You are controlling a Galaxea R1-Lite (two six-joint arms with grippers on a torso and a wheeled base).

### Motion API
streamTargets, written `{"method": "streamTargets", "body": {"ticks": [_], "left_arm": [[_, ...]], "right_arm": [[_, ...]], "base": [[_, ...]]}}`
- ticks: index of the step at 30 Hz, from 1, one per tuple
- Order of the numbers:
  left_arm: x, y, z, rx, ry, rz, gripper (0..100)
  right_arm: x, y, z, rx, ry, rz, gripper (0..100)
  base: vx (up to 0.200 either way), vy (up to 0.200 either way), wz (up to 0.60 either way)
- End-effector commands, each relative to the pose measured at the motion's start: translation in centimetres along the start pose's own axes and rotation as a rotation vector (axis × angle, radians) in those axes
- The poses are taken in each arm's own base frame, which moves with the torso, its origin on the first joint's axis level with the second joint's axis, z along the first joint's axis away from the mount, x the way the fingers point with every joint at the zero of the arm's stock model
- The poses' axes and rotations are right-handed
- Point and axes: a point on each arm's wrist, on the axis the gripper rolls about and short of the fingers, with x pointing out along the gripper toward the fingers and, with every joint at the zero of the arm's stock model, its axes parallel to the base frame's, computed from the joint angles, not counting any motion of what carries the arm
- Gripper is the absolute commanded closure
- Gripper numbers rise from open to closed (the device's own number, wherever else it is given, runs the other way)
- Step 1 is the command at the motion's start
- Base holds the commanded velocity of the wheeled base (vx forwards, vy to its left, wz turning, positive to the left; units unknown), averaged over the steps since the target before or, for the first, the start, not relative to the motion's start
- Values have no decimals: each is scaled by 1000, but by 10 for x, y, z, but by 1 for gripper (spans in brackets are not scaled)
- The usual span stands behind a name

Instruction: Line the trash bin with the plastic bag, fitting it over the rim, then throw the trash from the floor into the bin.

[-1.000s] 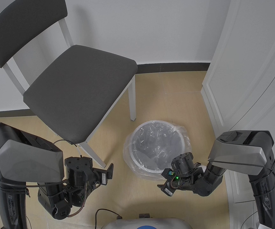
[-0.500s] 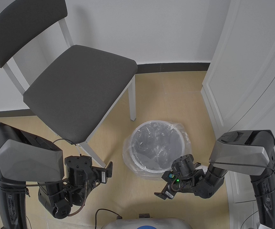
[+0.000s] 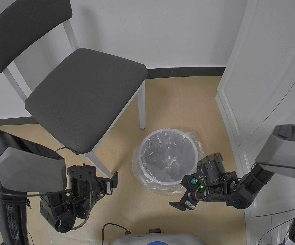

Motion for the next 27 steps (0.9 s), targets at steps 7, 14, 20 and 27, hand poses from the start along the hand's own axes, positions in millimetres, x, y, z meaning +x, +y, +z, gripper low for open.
{"method": "streamTargets", "body": {"ticks": [7, 14, 20, 27], "left_arm": [[0, 6, 2, -8, -2, 20, 0], [0, 5, 0, -5, 2, 18, 0], [1, 5, -1, -4, 5, 18, 0], [2, 5, -2, -5, 8, 20, 0]], "right_arm": [[-31, -69, -11, -29, 12, -171, 0], [-3, -114, -38, 3, 145, -195, 0], [19, -128, -52, 69, 171, -213, 0], [59, -140, -70, 149, 186, -219, 0]], "base": [[0, 0, 0], [0, 0, 0], [0, 0, 0], [0, 0, 0]]}}
